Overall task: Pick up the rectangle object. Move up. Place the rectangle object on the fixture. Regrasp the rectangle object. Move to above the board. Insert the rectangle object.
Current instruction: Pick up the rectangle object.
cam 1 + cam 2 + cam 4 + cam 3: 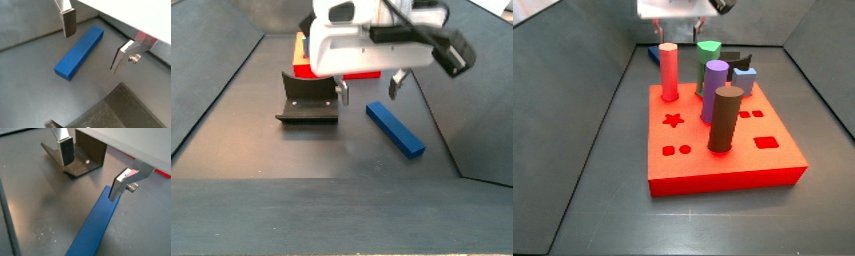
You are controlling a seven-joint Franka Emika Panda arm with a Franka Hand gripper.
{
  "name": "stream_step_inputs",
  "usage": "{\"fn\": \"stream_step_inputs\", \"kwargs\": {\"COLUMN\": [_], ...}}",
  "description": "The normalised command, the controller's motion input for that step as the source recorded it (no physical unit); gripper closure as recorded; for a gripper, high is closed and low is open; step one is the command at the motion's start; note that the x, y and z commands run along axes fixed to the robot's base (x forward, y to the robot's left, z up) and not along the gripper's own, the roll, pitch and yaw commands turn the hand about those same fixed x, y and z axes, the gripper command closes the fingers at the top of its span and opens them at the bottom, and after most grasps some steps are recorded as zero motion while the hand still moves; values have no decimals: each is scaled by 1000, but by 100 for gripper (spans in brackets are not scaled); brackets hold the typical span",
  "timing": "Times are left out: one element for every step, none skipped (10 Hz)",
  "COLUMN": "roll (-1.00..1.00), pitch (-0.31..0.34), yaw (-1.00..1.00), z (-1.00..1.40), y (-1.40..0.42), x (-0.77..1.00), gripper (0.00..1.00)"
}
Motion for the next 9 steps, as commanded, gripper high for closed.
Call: {"fn": "stream_step_inputs", "kwargs": {"roll": [149, 153, 141, 121, 100, 86, 70, 57, 31], "pitch": [-197, -247, -287, -231, -167, -126, -59, 0, 3], "yaw": [171, 146, 123, 137, 131, 97, 74, 29, 0], "z": [-591, -500, -323, -220, -246, -274, -331, -343, -280], "y": [-63, -166, -229, -186, -100, -43, 0, 0, 0], "x": [-140, -249, -346, -266, -169, -103, 0, 0, 34], "gripper": [0, 0, 0, 0, 0, 0, 0, 0, 0]}}
